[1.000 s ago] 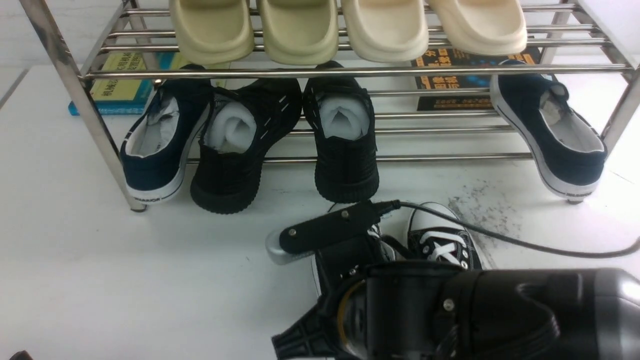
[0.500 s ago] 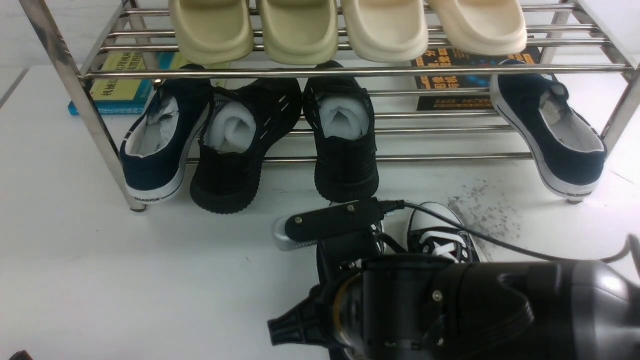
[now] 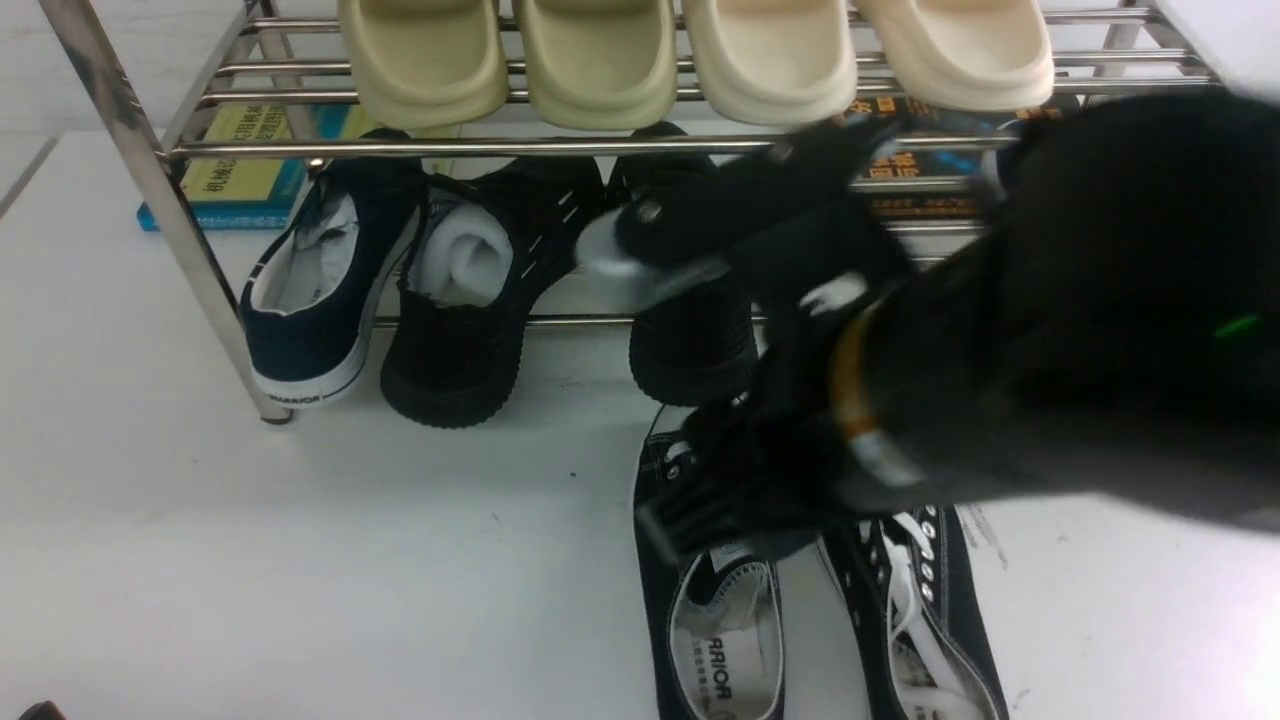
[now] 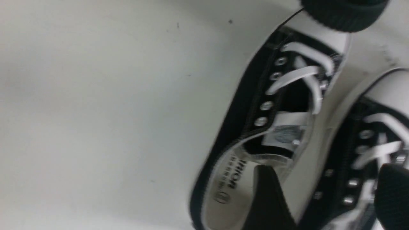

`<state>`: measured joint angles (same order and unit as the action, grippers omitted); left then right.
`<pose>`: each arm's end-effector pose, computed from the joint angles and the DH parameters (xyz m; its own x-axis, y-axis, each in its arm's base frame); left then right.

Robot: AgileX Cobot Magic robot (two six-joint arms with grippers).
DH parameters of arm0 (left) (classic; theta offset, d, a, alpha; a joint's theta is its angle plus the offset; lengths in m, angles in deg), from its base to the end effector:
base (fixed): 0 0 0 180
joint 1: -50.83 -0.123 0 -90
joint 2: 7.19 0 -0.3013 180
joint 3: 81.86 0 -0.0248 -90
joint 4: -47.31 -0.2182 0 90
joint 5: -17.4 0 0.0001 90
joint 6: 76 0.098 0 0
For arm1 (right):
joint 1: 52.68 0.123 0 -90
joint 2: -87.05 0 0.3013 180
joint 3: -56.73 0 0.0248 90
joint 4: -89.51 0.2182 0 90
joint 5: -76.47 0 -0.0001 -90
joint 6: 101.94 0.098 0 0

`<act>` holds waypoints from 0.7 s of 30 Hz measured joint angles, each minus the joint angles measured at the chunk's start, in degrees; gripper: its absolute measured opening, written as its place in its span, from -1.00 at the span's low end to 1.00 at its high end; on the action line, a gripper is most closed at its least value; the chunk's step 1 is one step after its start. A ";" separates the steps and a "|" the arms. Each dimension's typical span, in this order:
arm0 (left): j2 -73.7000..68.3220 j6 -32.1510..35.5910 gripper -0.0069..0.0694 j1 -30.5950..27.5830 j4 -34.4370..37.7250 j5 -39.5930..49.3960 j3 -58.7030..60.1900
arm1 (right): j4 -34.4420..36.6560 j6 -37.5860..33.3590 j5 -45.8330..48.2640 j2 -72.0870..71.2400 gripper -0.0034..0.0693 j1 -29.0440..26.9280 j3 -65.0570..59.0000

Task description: Take the shoes off the shelf with your hand on the white table.

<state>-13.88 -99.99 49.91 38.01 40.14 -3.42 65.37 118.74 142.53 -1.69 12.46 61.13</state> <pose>0.0092 0.0063 0.1717 -0.2714 -0.2695 -0.9240 -0.1531 0.9599 -0.2349 0.1456 0.2271 0.3815 -0.7039 -0.4036 -0.5845 -0.4744 0.8796 -0.0360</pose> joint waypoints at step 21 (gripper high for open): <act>0.00 0.00 -0.18 0.00 0.00 0.00 0.00 | 1.02 -10.30 -7.38 -56.56 -0.94 0.00 -32.17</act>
<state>-13.88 -99.99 49.91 38.01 40.14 -3.42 66.39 108.44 135.16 -58.26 12.46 28.96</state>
